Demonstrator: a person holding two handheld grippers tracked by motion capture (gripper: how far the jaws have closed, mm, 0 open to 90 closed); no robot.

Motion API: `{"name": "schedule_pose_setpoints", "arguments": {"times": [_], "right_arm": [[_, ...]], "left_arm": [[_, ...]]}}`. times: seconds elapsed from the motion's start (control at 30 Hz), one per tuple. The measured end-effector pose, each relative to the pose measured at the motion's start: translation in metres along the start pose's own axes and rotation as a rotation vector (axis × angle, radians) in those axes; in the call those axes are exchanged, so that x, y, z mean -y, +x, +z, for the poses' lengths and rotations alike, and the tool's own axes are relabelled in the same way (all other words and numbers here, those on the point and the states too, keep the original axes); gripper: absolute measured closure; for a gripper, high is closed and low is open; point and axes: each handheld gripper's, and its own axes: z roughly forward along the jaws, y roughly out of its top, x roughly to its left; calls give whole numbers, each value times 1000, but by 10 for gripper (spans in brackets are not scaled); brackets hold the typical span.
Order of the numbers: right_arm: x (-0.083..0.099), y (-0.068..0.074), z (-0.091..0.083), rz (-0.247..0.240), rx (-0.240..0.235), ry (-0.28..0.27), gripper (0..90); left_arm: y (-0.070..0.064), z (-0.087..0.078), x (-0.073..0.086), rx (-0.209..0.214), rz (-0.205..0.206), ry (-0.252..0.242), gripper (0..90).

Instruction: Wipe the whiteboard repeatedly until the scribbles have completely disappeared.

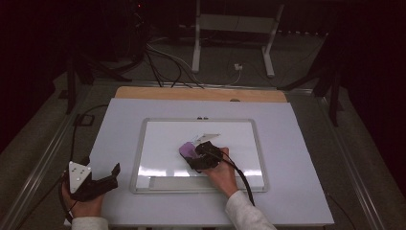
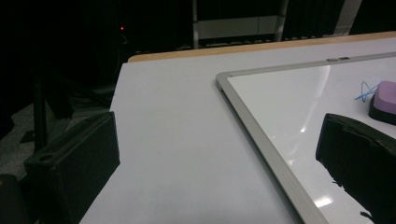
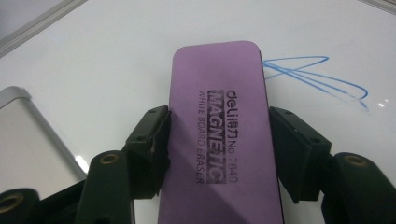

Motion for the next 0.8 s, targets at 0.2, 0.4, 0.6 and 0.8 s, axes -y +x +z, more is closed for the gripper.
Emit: {"name": "schedule_pose_setpoints", "arguments": {"times": [0.2,0.4,0.6,0.8], "right_arm": [[-1,-32,-1,139,90,-13,412],[-1,-11,2,57,25,-14,411],[-2,-34,0,126,97,-21,412],[-1,-77,-6,266,207,-34,412]], "left_arm": [[3,0,1,-2,-11,0,5],[1,1,0,-2,-5,1,5],[2,-1,0,-4,-10,-3,5],[4,0,1,-5,-15,-1,5]]}}
